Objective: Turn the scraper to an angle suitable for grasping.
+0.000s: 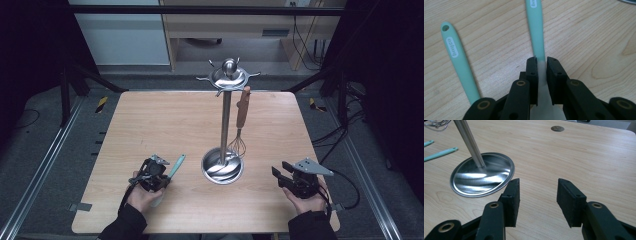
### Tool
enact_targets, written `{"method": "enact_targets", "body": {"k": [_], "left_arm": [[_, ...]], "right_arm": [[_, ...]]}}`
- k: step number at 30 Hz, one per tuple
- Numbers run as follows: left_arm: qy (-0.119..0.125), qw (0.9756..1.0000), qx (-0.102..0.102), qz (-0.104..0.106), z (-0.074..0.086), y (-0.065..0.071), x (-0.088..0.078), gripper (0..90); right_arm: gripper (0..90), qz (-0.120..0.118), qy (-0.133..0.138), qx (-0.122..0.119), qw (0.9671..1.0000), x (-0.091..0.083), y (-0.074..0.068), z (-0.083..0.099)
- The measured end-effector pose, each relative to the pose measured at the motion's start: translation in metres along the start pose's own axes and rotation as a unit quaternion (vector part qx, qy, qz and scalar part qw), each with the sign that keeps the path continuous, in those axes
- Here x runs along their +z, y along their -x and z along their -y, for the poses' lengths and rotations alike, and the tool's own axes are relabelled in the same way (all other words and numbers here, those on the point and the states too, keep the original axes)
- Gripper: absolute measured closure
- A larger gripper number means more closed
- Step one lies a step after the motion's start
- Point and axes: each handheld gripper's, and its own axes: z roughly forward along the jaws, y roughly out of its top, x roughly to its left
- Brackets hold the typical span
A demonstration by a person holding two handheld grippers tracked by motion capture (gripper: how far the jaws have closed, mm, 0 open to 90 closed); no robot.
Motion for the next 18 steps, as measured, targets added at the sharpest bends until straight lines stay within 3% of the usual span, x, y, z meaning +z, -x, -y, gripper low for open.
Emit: {"method": "enact_targets", "body": {"k": [5,11,17,18], "left_arm": [[-0.003,1.0,-0.004,0.0,-0.001,0.0,0.0,80.4],[0.013,0.9997,-0.016,0.01,0.002,-0.003,0.0,81.0],[0.045,0.9989,-0.006,0.013,0.001,-0.001,-0.011,81.1],[0.062,0.9979,-0.008,0.016,0.002,-0.002,-0.018,81.1]], "right_arm": [[53.8,0.0,0.0,0.002,1.0,0.0,0.0,0.0],[53.8,-0.001,0.0,0.002,1.0,0.0,0.0,0.0],[53.8,-0.002,0.001,0.003,1.0,-0.001,0.001,0.0],[53.8,-0.002,0.001,0.004,1.0,-0.001,0.002,0.0]]}}
